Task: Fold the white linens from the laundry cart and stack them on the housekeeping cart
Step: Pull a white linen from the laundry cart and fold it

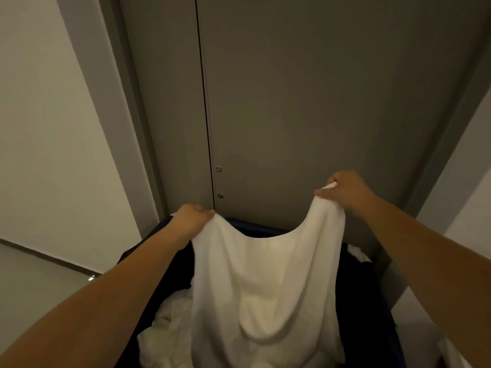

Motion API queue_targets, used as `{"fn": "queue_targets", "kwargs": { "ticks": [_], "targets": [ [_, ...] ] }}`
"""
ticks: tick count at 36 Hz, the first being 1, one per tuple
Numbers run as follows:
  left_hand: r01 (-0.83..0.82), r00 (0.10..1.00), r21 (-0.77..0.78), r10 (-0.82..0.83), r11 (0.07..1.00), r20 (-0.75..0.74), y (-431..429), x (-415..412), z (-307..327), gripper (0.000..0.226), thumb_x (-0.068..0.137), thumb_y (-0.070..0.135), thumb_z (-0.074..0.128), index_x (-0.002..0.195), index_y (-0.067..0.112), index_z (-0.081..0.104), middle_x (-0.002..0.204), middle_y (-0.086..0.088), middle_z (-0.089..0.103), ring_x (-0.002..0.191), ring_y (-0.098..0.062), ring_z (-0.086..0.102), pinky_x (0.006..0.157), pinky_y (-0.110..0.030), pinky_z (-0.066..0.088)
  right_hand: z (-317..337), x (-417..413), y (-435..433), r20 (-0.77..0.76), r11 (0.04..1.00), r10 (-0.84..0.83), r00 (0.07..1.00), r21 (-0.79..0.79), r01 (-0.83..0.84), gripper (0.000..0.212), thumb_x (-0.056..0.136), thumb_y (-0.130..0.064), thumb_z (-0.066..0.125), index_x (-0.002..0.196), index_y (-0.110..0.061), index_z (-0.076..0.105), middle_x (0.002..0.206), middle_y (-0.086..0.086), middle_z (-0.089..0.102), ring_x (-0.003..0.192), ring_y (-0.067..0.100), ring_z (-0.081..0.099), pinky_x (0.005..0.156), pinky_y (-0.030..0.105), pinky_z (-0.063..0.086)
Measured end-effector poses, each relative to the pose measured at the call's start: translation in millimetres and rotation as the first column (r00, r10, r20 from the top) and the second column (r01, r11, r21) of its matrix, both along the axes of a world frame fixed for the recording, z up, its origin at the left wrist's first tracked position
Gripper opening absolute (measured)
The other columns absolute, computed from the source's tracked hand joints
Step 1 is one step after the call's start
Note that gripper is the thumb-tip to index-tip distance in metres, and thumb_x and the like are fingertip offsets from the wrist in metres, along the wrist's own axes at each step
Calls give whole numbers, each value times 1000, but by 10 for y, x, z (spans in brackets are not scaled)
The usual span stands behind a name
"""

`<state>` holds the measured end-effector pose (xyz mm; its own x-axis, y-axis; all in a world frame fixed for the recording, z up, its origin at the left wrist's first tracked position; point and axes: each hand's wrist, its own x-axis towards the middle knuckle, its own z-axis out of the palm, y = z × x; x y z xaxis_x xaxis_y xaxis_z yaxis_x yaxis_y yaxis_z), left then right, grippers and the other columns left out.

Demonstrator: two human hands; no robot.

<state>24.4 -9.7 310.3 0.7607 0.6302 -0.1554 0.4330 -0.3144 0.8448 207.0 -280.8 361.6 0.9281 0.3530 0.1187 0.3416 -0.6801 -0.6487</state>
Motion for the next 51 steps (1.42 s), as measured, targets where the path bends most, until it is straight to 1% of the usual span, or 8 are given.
{"fn": "queue_targets", "kwargs": {
  "ticks": [5,13,21,31,40,46,48,51],
  "targets": [
    [95,992,-176,-78,980,102,-459,196,122,20,96,22,58,90,3,60,87,-14,60,81,-27,58,77,-37,48,-123,-383,335,107,986,111,988,111,-123,17,79,-18,77,87,-5,71,83,6,61,78,17,56,54,18,36],
    [162,976,-328,-103,931,190,-899,306,104,20,95,9,57,76,4,57,90,-18,59,83,-26,62,59,-33,59,-461,-848,545,12,940,146,989,309,-143,5,80,-13,74,79,-15,69,80,4,66,77,18,63,66,25,46],
    [123,985,-511,-40,851,170,-1016,315,55,11,93,5,60,85,-2,58,87,-22,64,72,-27,65,51,-32,59,-587,-951,430,55,927,167,984,332,-176,5,83,-11,69,88,-11,71,75,-3,63,67,4,57,53,6,40],
    [99,986,-611,4,786,165,-1066,380,-95,13,96,5,54,89,-4,61,80,-17,66,66,-23,64,51,-29,56,-726,-1074,224,-129,782,442,888,540,-311,30,83,0,69,101,-24,65,100,0,71,94,12,68,84,25,54],
    [108,986,-572,-14,813,166,-1096,556,-135,13,97,9,55,96,-1,63,87,-13,70,73,-19,68,72,-26,55,-694,-1007,147,4,815,343,939,497,-300,46,74,2,77,91,-37,62,92,-10,69,81,-2,65,73,14,51],
    [170,980,-510,-90,843,178,-1087,594,-182,28,97,16,55,116,-5,58,105,-17,70,91,-20,68,80,-26,54,-735,-948,133,100,818,277,956,497,-290,11,81,-19,76,81,-27,69,77,-1,69,69,4,61,63,21,49],
    [251,962,-437,-174,863,209,-1088,565,-157,25,99,19,50,111,-1,59,101,-15,72,93,-20,68,88,-29,54,-743,-889,124,136,838,238,962,471,-275,14,84,-13,72,81,-25,66,76,-3,66,68,2,59,61,17,47],
    [325,927,-185,-275,927,254,-1050,483,-98,18,100,19,47,95,8,60,82,-6,74,73,-17,65,75,-30,54,-692,-803,113,186,869,204,961,417,-265,20,86,-3,65,89,-23,63,83,-10,63,73,-9,58,65,4,40]
  ]
}}
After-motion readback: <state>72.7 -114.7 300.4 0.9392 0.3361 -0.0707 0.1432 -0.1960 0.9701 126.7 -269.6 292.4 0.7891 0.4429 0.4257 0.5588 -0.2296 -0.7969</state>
